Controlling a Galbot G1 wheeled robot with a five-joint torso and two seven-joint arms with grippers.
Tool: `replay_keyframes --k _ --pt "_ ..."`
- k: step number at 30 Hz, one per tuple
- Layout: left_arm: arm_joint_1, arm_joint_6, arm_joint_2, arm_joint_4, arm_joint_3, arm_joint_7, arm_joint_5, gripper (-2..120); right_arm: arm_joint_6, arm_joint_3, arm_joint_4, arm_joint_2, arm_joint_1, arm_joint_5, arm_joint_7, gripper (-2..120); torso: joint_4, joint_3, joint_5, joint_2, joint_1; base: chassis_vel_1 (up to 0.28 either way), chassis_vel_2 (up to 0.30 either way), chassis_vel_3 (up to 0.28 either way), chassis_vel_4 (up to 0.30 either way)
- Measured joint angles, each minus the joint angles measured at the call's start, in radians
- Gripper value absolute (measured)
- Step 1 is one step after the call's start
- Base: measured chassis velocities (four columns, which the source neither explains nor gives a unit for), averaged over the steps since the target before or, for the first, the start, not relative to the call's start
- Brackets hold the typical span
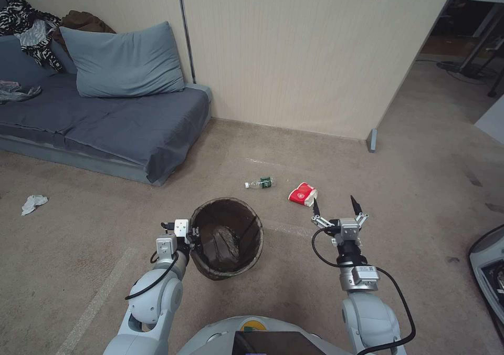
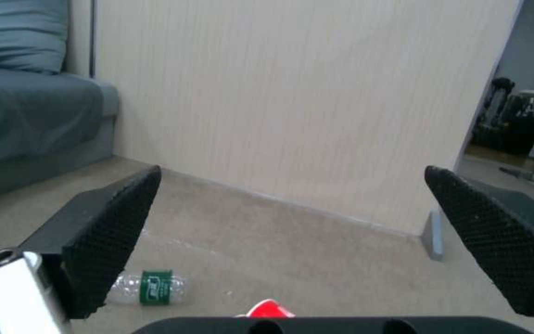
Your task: Pick up the trash bin, then pick up the garbage from the floor and place it into the trash bin.
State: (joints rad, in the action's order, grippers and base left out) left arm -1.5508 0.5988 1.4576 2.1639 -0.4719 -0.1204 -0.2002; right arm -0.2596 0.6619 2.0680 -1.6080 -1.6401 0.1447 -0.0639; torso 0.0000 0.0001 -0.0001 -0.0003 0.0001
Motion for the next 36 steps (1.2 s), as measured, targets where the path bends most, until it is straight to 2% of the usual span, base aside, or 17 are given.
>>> replay_keyframes --k 6,19,36 --pt "-0.019 -0.039 0.0 0.05 0.004 0.0 0.033 3 -0.005 0.001 0.0 0.0 0.0 0.001 -0.002 100 0.0 0.0 0.0 0.0 0.0 0.0 0.0 0.0 0.0" --pt "-0.04 -0.142 0.001 0.067 0.005 0.01 0.056 3 -0.014 0.002 0.0 0.0 -0.003 -0.004 -0.016 100 0.0 0.0 0.0 0.0 0.0 0.0 0.0 0.0 0.0" --pt "-0.043 -0.153 0.003 0.072 0.004 0.014 0.069 3 -0.022 0.006 -0.001 0.0 -0.002 -0.019 -0.02 100 0.0 0.0 0.0 0.0 0.0 -0.004 0.003 0.004 -0.004"
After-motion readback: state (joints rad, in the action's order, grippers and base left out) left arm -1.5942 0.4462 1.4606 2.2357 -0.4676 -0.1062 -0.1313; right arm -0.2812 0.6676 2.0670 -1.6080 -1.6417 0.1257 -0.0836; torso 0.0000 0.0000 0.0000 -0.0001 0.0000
